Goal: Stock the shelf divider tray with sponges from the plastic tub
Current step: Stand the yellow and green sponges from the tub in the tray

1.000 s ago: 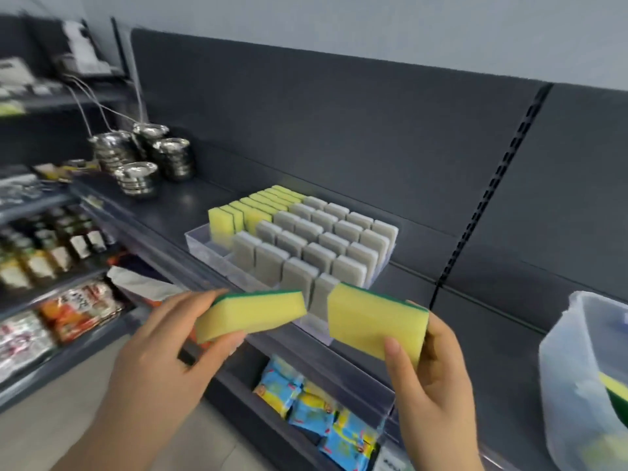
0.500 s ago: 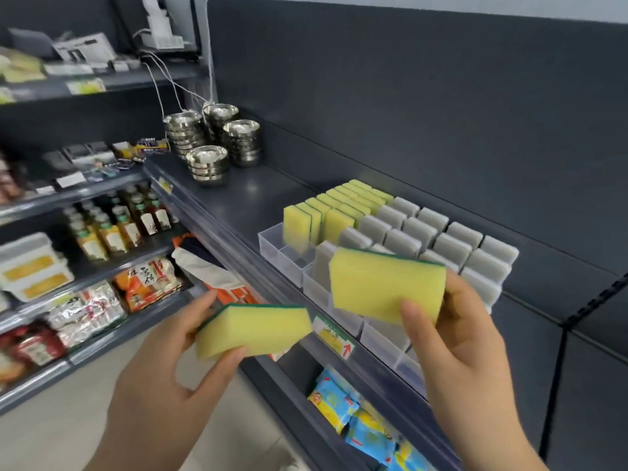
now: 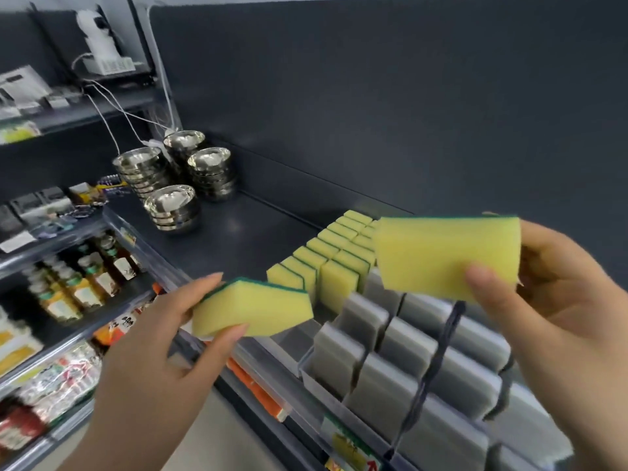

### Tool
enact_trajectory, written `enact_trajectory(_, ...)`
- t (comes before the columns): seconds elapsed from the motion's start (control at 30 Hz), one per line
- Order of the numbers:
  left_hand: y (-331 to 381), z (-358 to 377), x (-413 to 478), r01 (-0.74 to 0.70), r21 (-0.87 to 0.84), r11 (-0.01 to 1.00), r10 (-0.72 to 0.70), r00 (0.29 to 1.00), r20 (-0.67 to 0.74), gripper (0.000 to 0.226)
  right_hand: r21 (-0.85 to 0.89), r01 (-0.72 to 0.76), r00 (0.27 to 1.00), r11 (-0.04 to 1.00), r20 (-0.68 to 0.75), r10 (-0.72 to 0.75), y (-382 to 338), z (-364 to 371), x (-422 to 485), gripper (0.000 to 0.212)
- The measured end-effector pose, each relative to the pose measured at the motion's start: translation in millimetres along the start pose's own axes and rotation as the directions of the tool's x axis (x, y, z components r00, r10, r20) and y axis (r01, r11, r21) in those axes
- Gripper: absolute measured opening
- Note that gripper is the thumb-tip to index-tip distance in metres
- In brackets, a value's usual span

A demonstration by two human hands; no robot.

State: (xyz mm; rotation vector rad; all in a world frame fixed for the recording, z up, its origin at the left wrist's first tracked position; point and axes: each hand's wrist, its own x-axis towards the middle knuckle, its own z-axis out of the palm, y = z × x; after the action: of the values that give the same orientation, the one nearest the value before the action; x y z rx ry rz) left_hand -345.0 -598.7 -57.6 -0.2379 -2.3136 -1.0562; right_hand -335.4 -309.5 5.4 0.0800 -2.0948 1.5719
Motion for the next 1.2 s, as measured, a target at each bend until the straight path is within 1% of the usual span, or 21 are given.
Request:
enact_trajectory(0.13, -16.2, 15.5, 17.0, -0.018, -0.018, 1.0, 0.019, 0.999, 0.032, 0.048, -0.058, -0.033, 0.999, 0.998, 0.007, 0.033, 8.7, 8.2, 8.6, 0.041)
enact_trajectory(0.27, -28.3, 28.9, 40.6, -0.038, -0.12, 0.992, 0.043, 0.998, 0.04, 0.051, -0.126, -0.094, 0.995, 0.988, 0.004, 0.095, 18.8, 24.1, 15.4, 0.047)
enact_trajectory(0.37, -36.1, 36.0, 63.9, -0.098, -0.139, 0.985, 0.112, 0.99, 0.091, 0.047, -0.148, -0.12, 0.992, 0.982, 0.013, 0.123, 25.1, 40.1, 19.8, 0.049)
enact_trajectory(0.43, -42.0, 40.6, 83.0, -0.169, -0.169, 0.971, 0.19, 0.974, 0.122, 0.044, -0.176, -0.137, 0.99, 0.975, 0.005, 0.14, 27.5, 53.7, 22.4, 0.051)
enact_trajectory(0.53, -56.7, 47.8, 115.7, -0.272, -0.265, 0.925, 0.315, 0.939, 0.136, 0.041, -0.23, -0.17, 0.985, 0.958, -0.059, 0.16, 28.4, 77.2, 26.7, 0.049)
enact_trajectory(0.67, -80.4, 51.4, 163.0, -0.296, -0.372, 0.88, 0.372, 0.916, 0.152, 0.041, -0.327, -0.243, 0.967, 0.913, -0.16, 0.2, 19.5, 109.9, 36.4, 0.049)
enact_trajectory(0.77, -95.1, 57.7, 187.2, -0.326, -0.431, 0.842, 0.42, 0.896, 0.142, 0.041, -0.416, -0.253, 0.961, 0.874, -0.208, 0.18, 11.5, 130.7, 43.0, 0.044)
enact_trajectory(0.9, -106.8, 71.2, 198.9, -0.309, -0.539, 0.783, 0.458, 0.874, 0.164, 0.04, -0.468, -0.263, 0.951, 0.843, -0.275, 0.144, 5.0, 151.4, 38.0, 0.044)
enact_trajectory(0.97, -110.8, 74.7, 198.2, -0.355, -0.55, 0.756, 0.519, 0.838, 0.171, 0.039, -0.506, -0.274, 0.946, 0.817, -0.296, 0.134, 4.1, 157.4, 30.2, 0.041)
enact_trajectory(1.03, -115.3, 75.3, 196.4, -0.394, -0.567, 0.723, 0.567, 0.807, 0.162, 0.039, -0.489, -0.299, 0.931, 0.819, -0.337, 0.139, 4.2, 161.9, 22.5, 0.041)
enact_trajectory(1.1, -120.6, 74.8, 195.6, -0.386, -0.595, 0.705, 0.572, 0.806, 0.155, 0.038, -0.469, -0.313, 0.92, 0.826, -0.365, 0.141, 5.6, 164.7, 16.1, 0.042)
enact_trajectory(1.2, -128.0, 73.3, 195.5, -0.356, -0.598, 0.718, 0.559, 0.807, 0.19, 0.04, -0.508, -0.324, 0.911, 0.798, -0.396, 0.117, 7.9, 166.0, 10.5, 0.03)
